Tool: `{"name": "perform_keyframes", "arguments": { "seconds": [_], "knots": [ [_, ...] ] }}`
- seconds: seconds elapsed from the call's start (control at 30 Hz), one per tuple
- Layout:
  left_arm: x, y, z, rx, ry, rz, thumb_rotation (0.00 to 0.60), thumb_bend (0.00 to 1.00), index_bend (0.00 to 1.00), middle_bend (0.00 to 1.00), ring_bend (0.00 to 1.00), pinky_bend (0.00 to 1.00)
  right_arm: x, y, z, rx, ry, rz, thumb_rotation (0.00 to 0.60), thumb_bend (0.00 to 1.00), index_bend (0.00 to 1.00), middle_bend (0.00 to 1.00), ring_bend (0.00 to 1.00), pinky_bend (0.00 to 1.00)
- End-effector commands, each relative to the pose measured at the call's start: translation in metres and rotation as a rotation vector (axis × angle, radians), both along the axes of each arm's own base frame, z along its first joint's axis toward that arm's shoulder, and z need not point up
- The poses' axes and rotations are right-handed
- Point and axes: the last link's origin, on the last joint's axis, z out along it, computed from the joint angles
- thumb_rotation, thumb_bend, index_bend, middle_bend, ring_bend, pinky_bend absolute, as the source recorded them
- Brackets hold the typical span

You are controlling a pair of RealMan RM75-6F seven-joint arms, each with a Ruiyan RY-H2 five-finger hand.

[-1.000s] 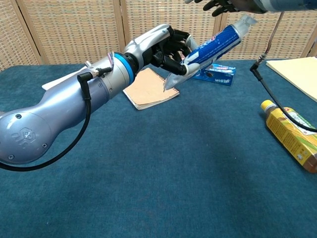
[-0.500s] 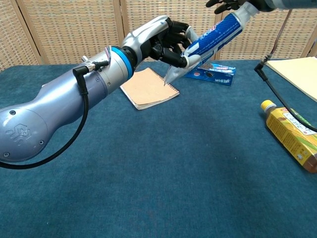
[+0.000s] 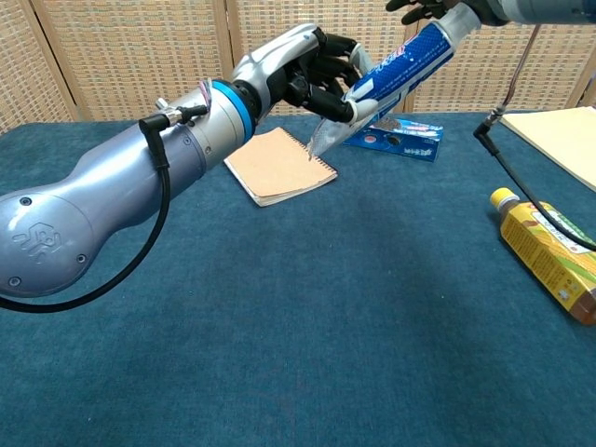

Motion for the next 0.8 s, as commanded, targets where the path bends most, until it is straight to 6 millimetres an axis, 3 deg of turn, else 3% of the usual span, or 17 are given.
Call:
{"name": "perform_keyframes", "arguments": {
  "seconds": [0.03, 0.43, 0.8],
  "knots": [
    [0.002, 0.000, -0.001, -0.007, -0.009, 0.005, 0.600, 0.57, 0.76, 0.58, 0.53, 0.53, 0.001, 0.000, -0.001, 0.012, -0.031, -0.010, 0.020, 0.00, 0.16, 0.06, 0.00, 0.00],
    [0.007, 0.002, 0.000, -0.022, -0.059, 0.033, 0.600, 0.57, 0.76, 0.58, 0.53, 0.53, 0.005, 0.001, 0.003, 0.091, -0.200, -0.077, 0.023, 0.00, 0.15, 0.06, 0.00, 0.00],
    [0.015, -0.002, -0.003, -0.054, -0.090, 0.039, 0.600, 0.57, 0.76, 0.58, 0.53, 0.53, 0.004, 0.000, 0.004, 0.071, -0.227, -0.077, 0.026, 0.00, 0.14, 0.06, 0.00, 0.00]
  ]
}}
